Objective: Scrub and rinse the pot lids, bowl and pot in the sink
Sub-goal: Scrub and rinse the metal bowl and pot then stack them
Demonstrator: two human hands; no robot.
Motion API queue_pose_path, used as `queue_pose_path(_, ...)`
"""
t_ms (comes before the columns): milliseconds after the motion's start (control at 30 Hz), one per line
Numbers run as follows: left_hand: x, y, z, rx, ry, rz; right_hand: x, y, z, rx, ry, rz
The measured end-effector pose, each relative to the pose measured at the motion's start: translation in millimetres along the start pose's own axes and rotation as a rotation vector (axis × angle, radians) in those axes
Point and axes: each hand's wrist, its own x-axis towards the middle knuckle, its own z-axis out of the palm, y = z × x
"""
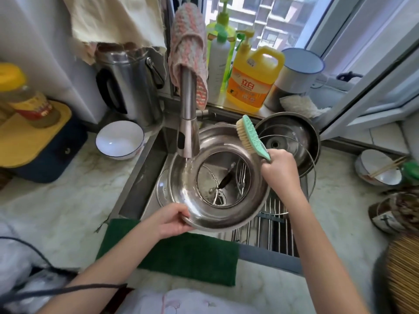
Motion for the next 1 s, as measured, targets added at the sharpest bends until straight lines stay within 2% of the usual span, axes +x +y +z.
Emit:
queue_pose_path(100, 17.5, 2.7, 9.4, 0.03, 0.063, 0.012, -9.3, -1.9, -5.7, 0.088, 0.115, -0.158)
queue_pose_path(167, 28.5, 8.2, 16.2, 0.001, 0.079, 0.03, -16.9, 4.4, -1.5, 0.197, 0.201, -0.196)
queue_pose_path(333, 37.2, 26.4, 29.2, 0.058, 0.094, 0.14, -41.2, 20.1, 16.6, 0.36, 0.438, -0.138)
queue_pose_path(433, 36.9, 43.6, 30.3, 0.072, 0.05, 0.31, -61.0, 22.4, 22.2, 0.372, 0.539, -0.147)
queue_pose_path(500, 34.7, 55.4, 30.0, 0.095, -0.008, 0.411, -70.1, 25.8, 22.8, 0.294, 0.558, -0.206)
queue_pose_path(567, 39.2, 62.7, 24.9, 0.151, -0.027, 0.439, -79.1, 25.3, 19.8, 0.195, 0.543, -0.303)
queue_pose_path(733, 46.1, 43.9, 12.0, 0.308, 0.008, 0.304, -108.4, 19.2, -7.6, -0.126, 0.608, -0.566)
queue_pose_path(833, 47.0, 32.3, 4.7, 0.412, 0.038, 0.249, -122.3, 16.0, -26.7, -0.333, 0.556, -0.699)
queue_pose_path(900, 52.0, 26.2, 2.4, 0.489, 0.039, 0.245, -129.1, 16.4, -34.7, -0.44, 0.522, -0.743)
queue_pose_path(1000, 51.9, 21.0, 9.8, 0.64, 0.036, 0.334, -140.1, 23.7, -43.0, -0.486, 0.505, -0.741)
